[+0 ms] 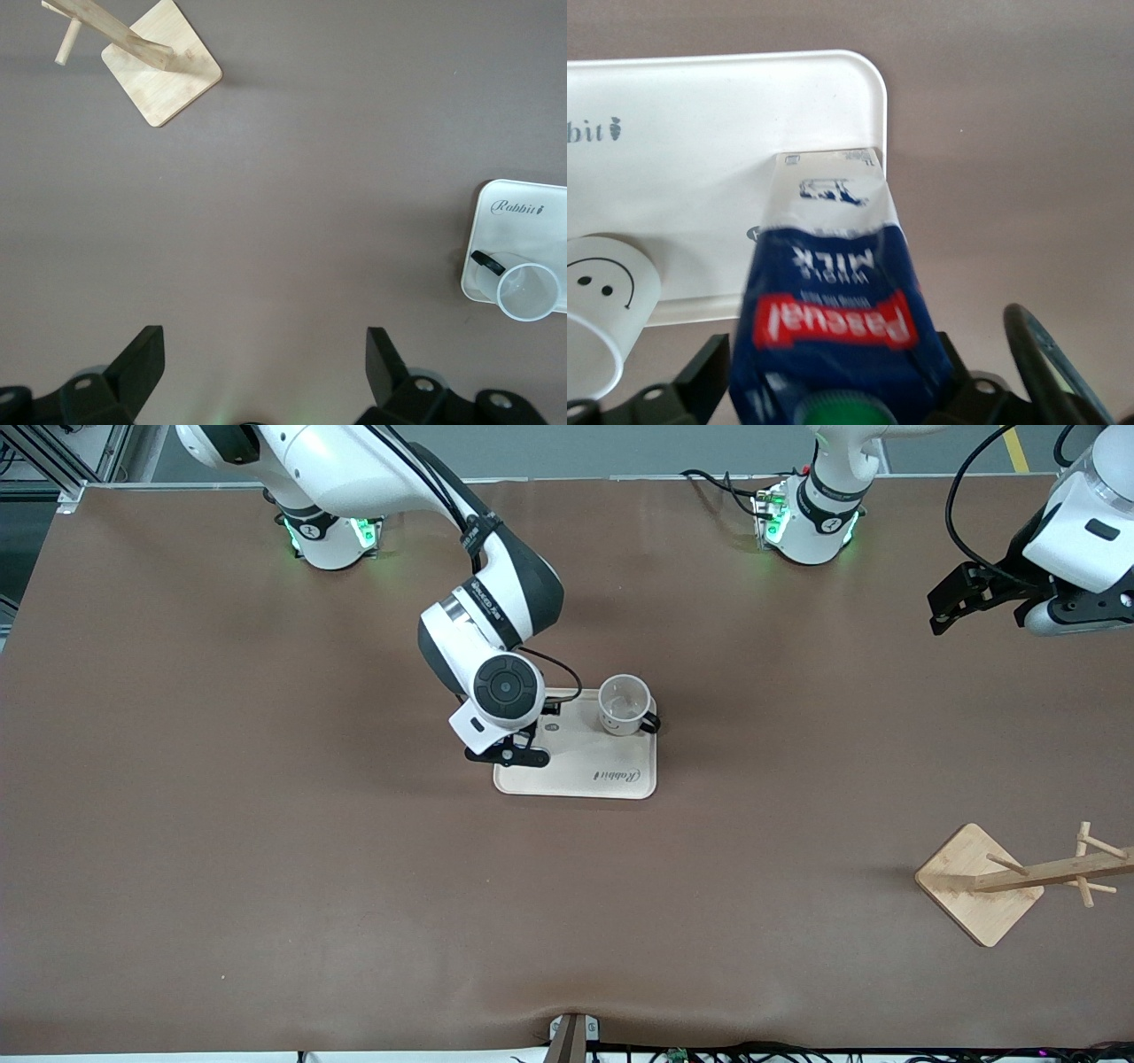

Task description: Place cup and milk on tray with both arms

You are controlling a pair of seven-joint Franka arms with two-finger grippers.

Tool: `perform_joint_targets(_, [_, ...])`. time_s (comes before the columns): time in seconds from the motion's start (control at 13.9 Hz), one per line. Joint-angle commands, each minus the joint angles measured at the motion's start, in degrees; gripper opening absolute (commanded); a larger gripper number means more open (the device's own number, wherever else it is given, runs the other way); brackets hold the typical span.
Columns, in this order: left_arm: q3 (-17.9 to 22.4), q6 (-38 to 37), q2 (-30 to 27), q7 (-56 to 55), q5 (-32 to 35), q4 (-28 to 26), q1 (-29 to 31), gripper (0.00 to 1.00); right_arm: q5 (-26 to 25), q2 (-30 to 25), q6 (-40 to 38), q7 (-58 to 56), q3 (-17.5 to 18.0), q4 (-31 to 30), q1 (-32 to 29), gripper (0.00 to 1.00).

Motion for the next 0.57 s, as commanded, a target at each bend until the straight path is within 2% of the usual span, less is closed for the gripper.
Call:
perform_joint_targets(0.0, [0.49,0.68,-0.94,1.41,-1.14,-1.03,0.31,1.00,-0.68,0.81,0.12,0.23,-0.20,0.96,0.41,1.00])
perform_joint_targets(0.29, [1.01,0.68,-0.59,2.29,-1.14,-1.03,0.57,1.00,-0.42,0.37,-0.32,0.14,-0.11,1.22,-0.38,1.00])
perform_joint_targets(0.5, [1.01,0.68,-0.58,2.47,-4.72,-0.94,3.20,1.00,-0.25,0.02,-0.84,0.14,-0.20,1.40,-0.55,1.00])
